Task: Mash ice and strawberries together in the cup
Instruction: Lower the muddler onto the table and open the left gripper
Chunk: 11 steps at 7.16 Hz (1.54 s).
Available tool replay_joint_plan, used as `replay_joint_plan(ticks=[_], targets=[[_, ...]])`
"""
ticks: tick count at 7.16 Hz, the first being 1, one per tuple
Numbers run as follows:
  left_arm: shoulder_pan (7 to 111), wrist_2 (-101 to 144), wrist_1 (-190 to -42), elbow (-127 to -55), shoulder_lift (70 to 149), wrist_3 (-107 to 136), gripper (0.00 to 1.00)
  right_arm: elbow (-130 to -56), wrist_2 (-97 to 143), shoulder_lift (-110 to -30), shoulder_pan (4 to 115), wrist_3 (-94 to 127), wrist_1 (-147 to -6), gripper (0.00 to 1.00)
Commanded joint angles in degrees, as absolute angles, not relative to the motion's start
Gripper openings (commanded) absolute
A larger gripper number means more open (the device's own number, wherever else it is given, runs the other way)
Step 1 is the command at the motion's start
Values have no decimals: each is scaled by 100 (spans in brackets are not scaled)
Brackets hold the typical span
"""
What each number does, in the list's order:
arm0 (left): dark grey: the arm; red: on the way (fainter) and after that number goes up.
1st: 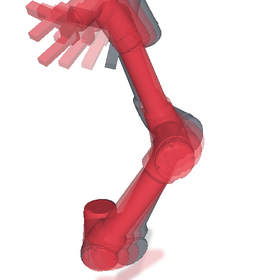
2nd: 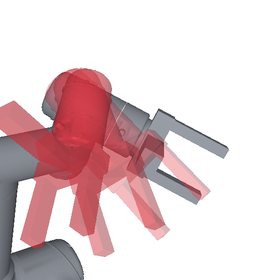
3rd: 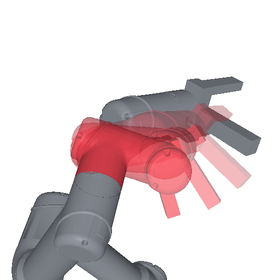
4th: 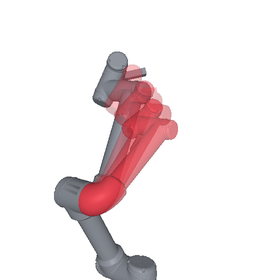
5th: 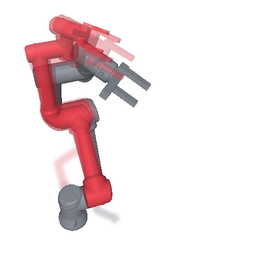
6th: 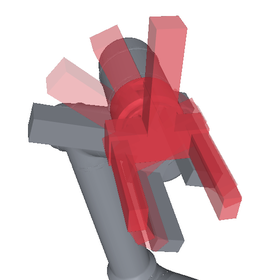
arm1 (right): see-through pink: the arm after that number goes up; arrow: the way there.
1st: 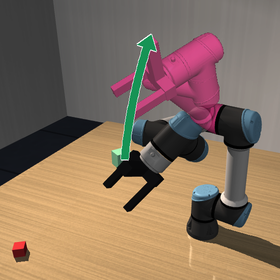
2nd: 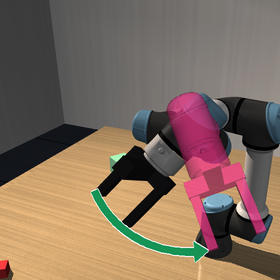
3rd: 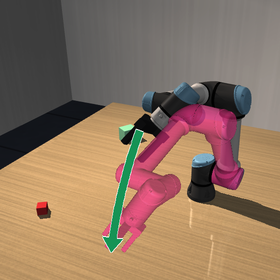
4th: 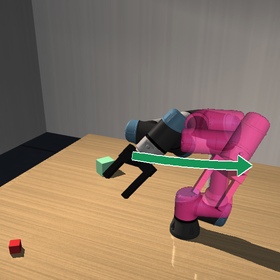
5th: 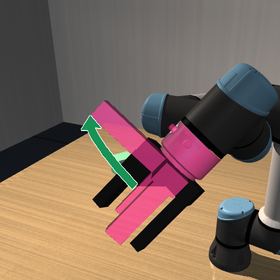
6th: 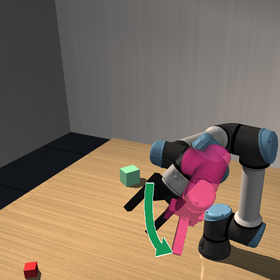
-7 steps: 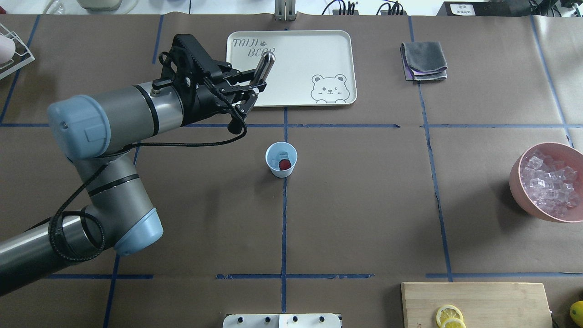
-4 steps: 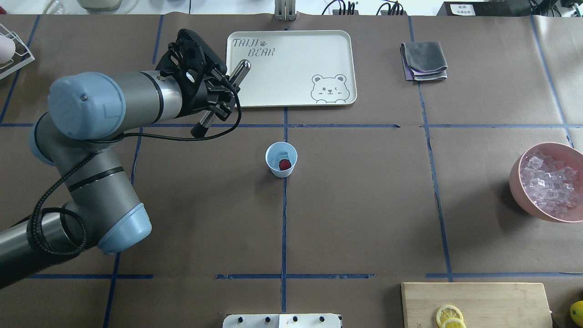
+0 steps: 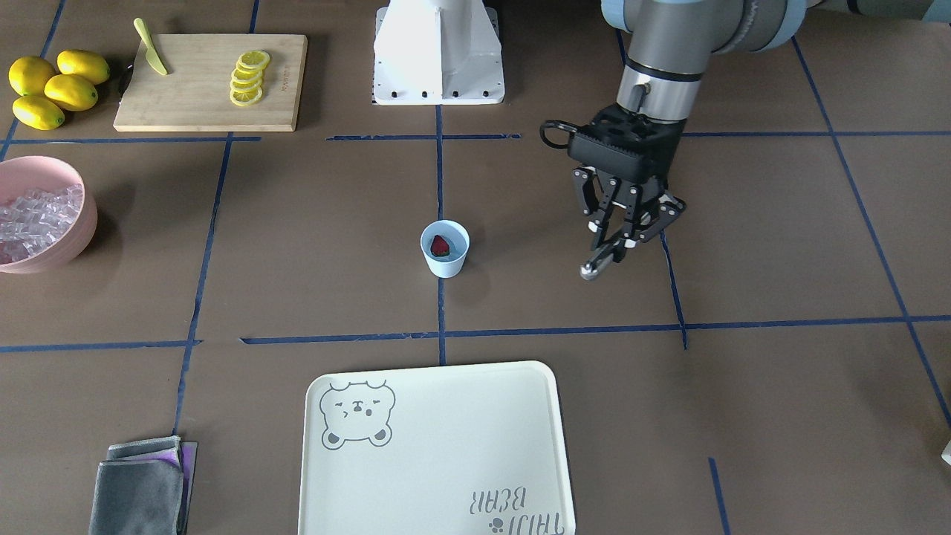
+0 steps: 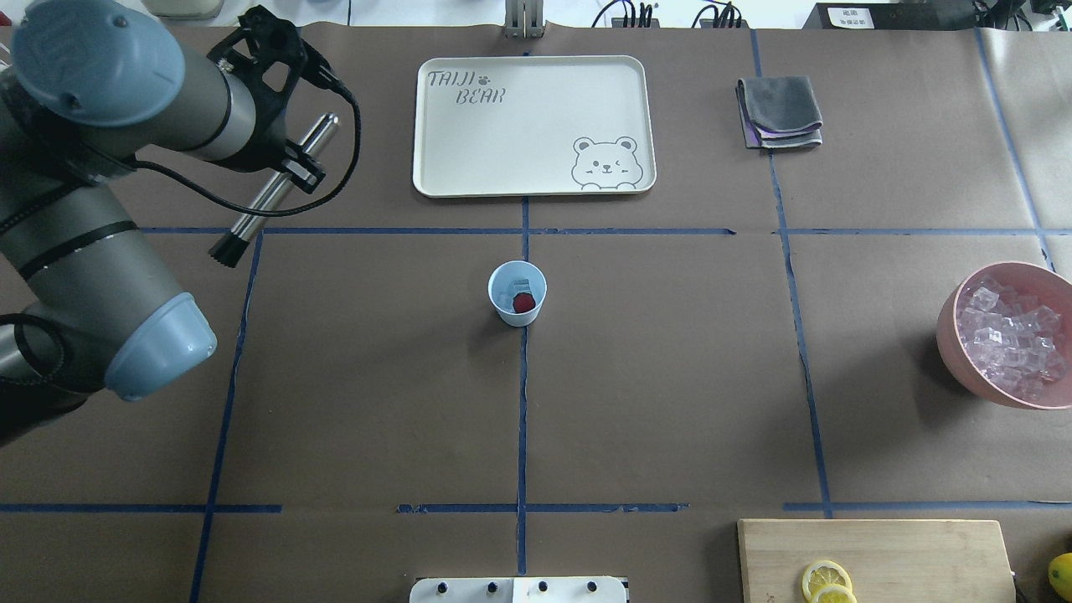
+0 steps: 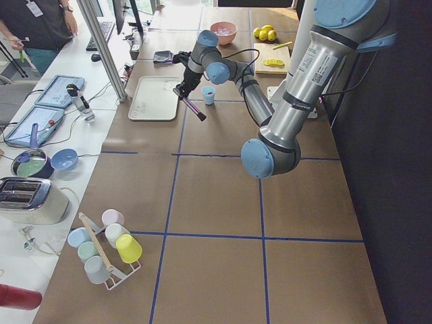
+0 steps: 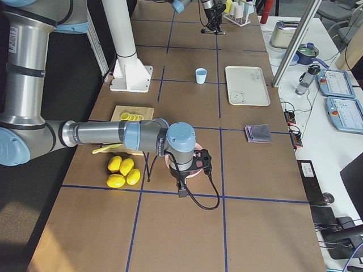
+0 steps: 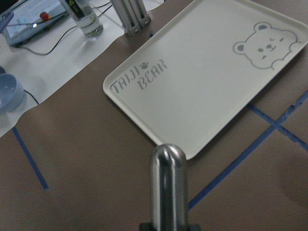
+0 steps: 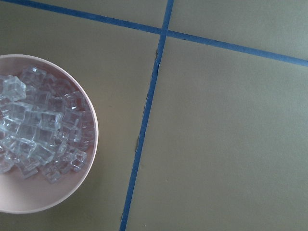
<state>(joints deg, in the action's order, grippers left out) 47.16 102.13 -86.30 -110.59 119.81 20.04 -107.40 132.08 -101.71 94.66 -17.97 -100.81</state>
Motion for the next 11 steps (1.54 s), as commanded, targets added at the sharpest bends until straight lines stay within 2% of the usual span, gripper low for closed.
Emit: replay_joint_plan(ticks=[1, 4, 6, 9, 11], targets=[[5253, 10493, -7543, -11022, 11927, 2021, 1, -10723, 13201, -10187, 9466, -1793, -10081, 99], [6203, 11442, -7549, -10829, 10753, 2021, 2, -10740, 13210, -10151, 9466, -1775, -10081, 99], [6293, 11461, -7898, -10574, 10147, 2021, 1, -10749, 13210, -10151, 9466, -1767, -10081, 99], [6293, 11461, -9609, -10180, 9205, 2626, 1, -10749, 13210, -10125, 9466, -1767, -10081, 99], [6284, 11461, -11181, -9286, 8965, 3021, 1, -10749, 13210, -10125, 9466, -1775, -10072, 99]])
